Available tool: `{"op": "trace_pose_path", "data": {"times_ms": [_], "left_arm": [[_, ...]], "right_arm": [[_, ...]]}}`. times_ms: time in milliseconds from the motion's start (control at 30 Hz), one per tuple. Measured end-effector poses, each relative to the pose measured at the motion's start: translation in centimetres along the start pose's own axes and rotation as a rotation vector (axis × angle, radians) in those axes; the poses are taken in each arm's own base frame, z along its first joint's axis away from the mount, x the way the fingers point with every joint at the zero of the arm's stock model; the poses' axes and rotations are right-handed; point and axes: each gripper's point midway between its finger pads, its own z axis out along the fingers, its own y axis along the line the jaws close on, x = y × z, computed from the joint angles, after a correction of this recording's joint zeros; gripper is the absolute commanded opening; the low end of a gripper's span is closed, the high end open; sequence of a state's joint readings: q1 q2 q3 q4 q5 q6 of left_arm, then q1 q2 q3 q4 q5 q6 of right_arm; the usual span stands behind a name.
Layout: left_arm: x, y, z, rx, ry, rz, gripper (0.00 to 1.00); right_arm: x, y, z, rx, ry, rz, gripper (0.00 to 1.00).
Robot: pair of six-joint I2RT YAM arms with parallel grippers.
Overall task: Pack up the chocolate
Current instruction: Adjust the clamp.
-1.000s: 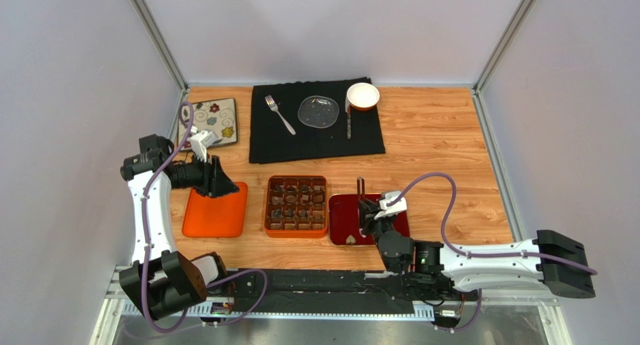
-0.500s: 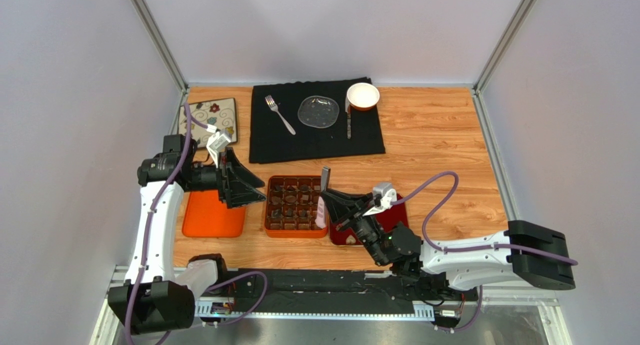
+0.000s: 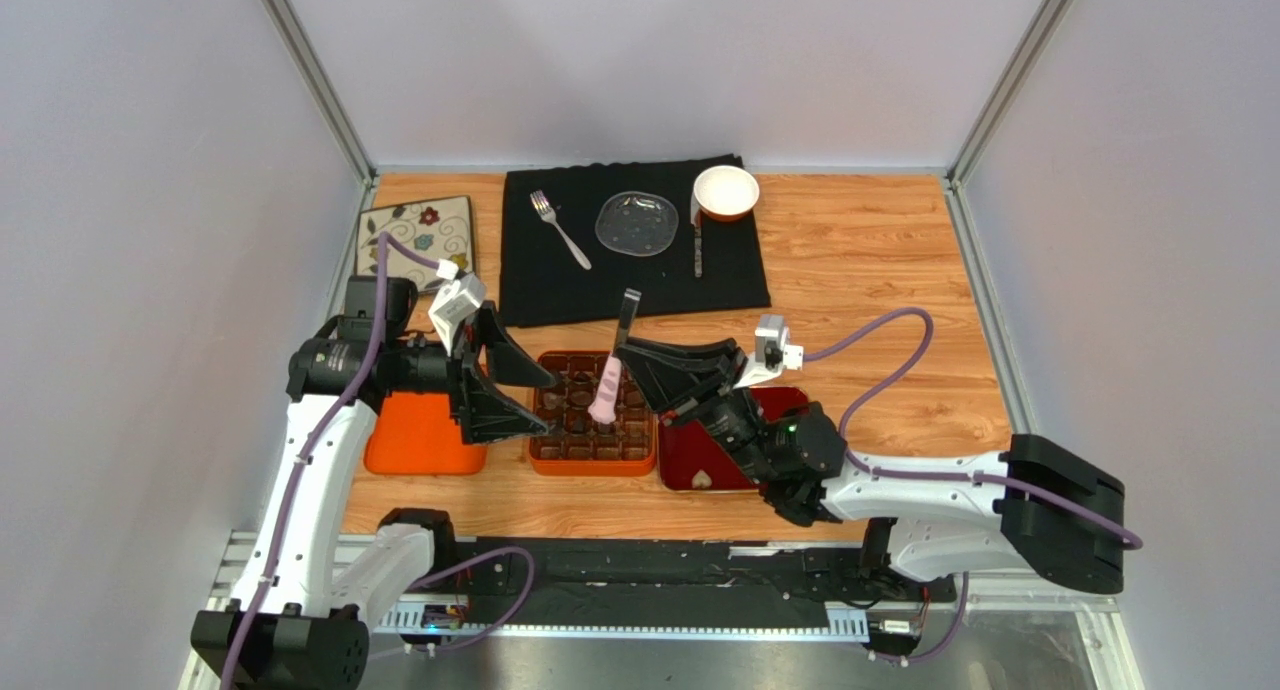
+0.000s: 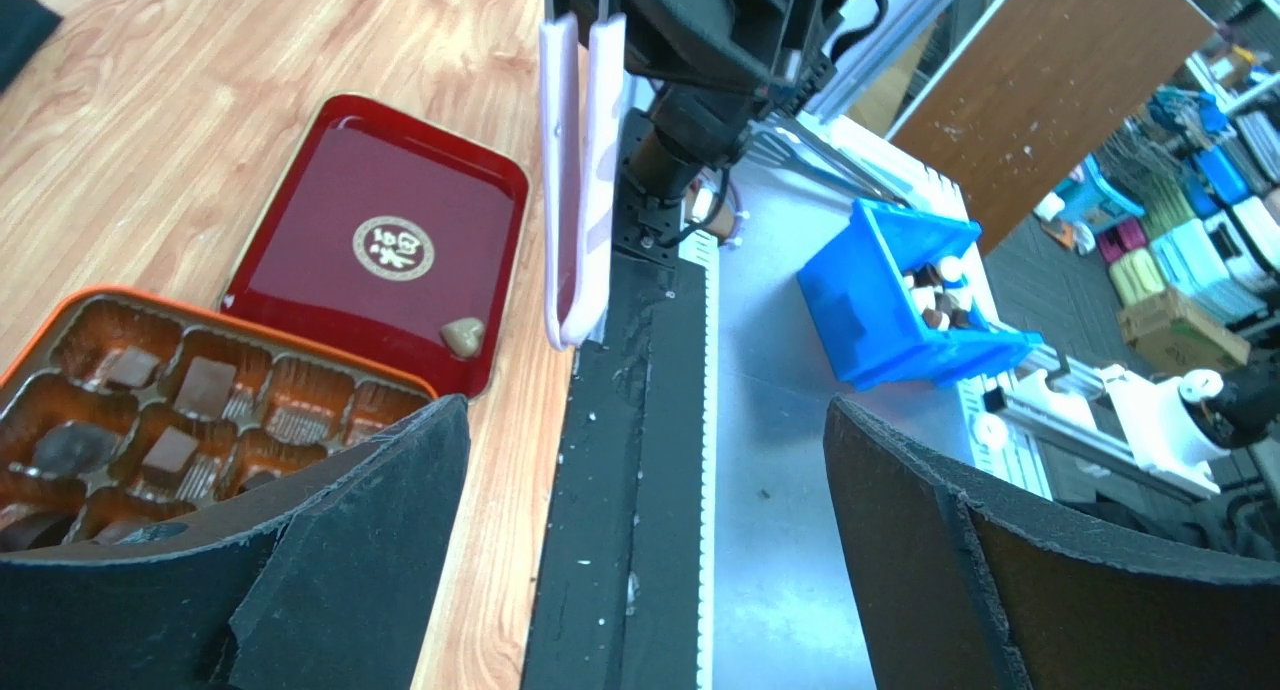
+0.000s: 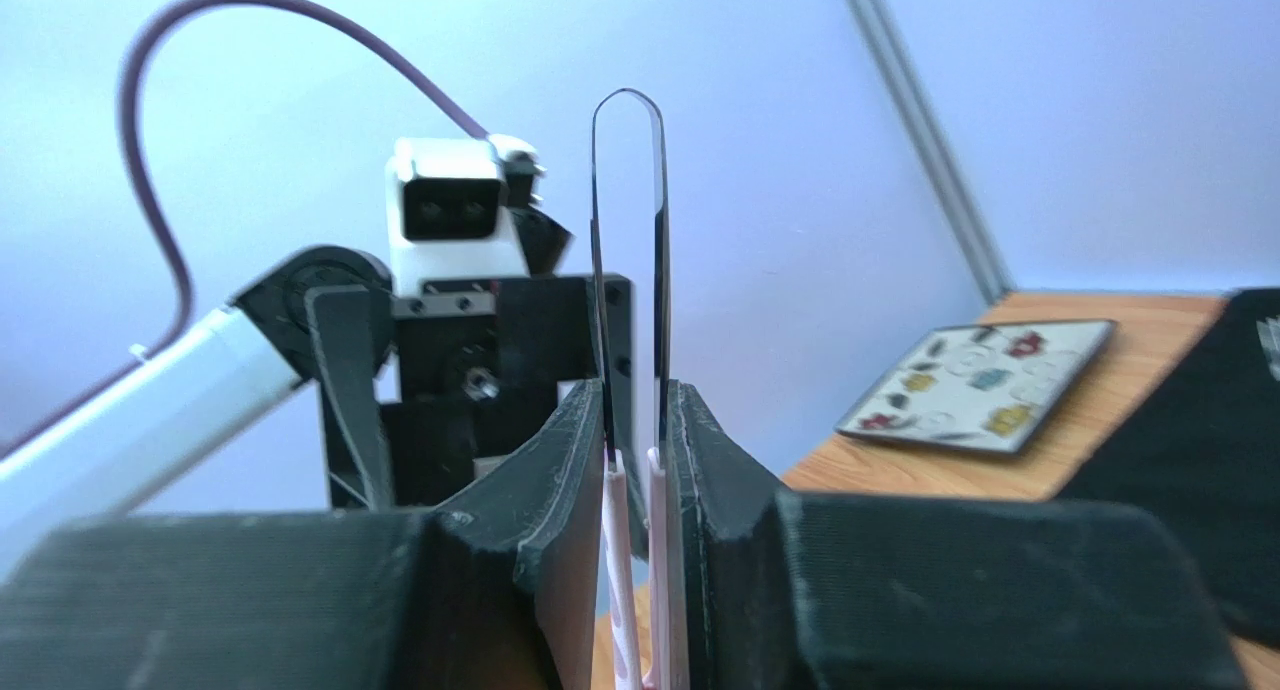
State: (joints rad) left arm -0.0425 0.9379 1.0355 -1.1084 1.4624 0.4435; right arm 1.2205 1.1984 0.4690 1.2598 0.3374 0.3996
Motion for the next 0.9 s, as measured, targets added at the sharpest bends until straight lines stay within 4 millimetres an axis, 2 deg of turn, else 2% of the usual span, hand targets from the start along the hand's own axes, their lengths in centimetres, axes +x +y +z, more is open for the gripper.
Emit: {"op": "trace_pose_path", "data": {"times_ms": [200, 433, 533, 667, 800, 900], "left_arm": [[0.0, 0.0, 0.2, 0.016, 0.006, -0.001, 0.96], [-0.6, 0.0, 0.2, 0.015, 0.002, 0.045, 0.94], [-0.7, 0.0, 0.2, 0.014, 0.001, 0.05, 0.84], [-0.8, -0.2, 0.3, 0.019, 0.002, 0.057, 0.76], [-0.9, -0.5, 0.3, 0.024, 0.002, 0.059, 0.74], [-0.9, -0.5, 0.4, 0.027, 0.002, 0.058, 0.64]], "right_arm": [[-0.5, 2.8, 2.7, -0.113, -0.009, 0.089, 0.08], [0.9, 3.8, 4.0, -0.15, 0.029, 0.176, 0.08], [1.9, 3.8, 4.4, -0.148, 0.048, 0.203, 0.07], [2.6, 3.7, 4.8, -0.145, 0.062, 0.22, 0.06], [2.1, 4.4, 5.8, -0.163, 0.042, 0.221, 0.04], [1.7, 4.9, 6.5, -0.177, 0.028, 0.222, 0.04]]}}
